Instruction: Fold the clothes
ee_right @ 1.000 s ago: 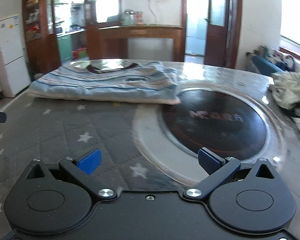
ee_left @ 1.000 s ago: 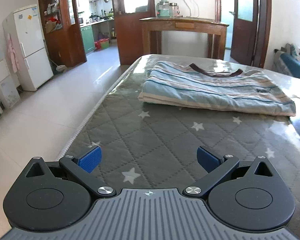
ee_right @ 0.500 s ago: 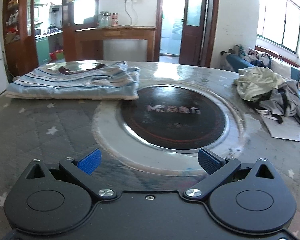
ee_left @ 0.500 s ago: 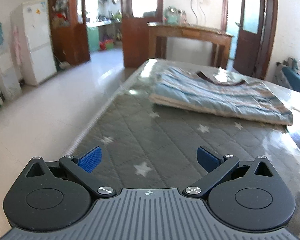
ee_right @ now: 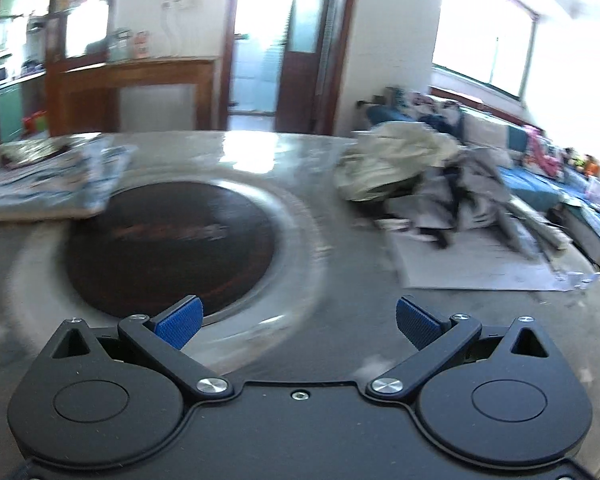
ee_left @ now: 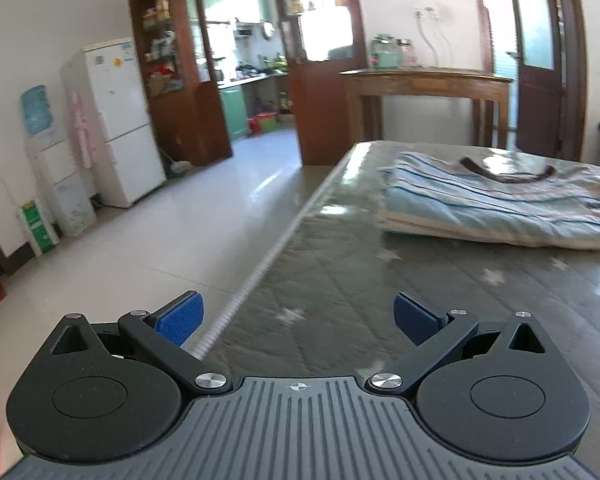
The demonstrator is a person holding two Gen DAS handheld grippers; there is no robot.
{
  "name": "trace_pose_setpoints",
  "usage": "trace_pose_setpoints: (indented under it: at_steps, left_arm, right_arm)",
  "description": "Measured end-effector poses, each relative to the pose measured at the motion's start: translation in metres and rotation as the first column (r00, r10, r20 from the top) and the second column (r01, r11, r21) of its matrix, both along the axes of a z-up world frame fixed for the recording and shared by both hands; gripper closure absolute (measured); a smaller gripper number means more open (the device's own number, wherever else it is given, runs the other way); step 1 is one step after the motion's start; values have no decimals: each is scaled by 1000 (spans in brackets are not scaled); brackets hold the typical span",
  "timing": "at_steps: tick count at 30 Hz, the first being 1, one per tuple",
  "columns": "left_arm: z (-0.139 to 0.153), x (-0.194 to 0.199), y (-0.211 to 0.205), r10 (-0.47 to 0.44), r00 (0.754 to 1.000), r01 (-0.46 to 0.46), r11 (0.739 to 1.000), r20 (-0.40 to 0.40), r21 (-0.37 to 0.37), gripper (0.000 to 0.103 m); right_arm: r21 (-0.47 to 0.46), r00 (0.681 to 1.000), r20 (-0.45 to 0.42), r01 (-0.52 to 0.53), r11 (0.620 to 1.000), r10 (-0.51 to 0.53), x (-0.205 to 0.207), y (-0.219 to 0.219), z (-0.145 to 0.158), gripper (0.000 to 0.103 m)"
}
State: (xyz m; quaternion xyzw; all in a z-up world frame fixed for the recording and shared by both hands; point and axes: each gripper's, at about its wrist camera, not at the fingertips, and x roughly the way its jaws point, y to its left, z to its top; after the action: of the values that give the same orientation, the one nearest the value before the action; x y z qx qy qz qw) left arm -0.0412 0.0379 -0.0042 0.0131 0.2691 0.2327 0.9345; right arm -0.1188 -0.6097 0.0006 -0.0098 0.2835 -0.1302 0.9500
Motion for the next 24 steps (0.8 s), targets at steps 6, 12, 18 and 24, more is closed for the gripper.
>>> trace_pose_setpoints:
  at_steps: [6,12,18,24]
  left_arm:
    - [-6,13,29,88,996,-87,996,24,-21,1]
    - [-12,26,40,151,988,-151,988,0,-33,1]
    - [-18,35,44,174,985,-175,984,-12,-24,1]
    - [-21,36,47,184,983,-184,983,-15,-23,1]
  right_arm:
    - [-22,994,1,105,994,-105,24,-64,-7,0]
    - [7,986,-40,161,987,-160,47,-112,-18,0]
    - [29,984,-79,162,986,-159,58,-135,-29,0]
    - [94,986,-68,159,983,-153,57,-146,-36,0]
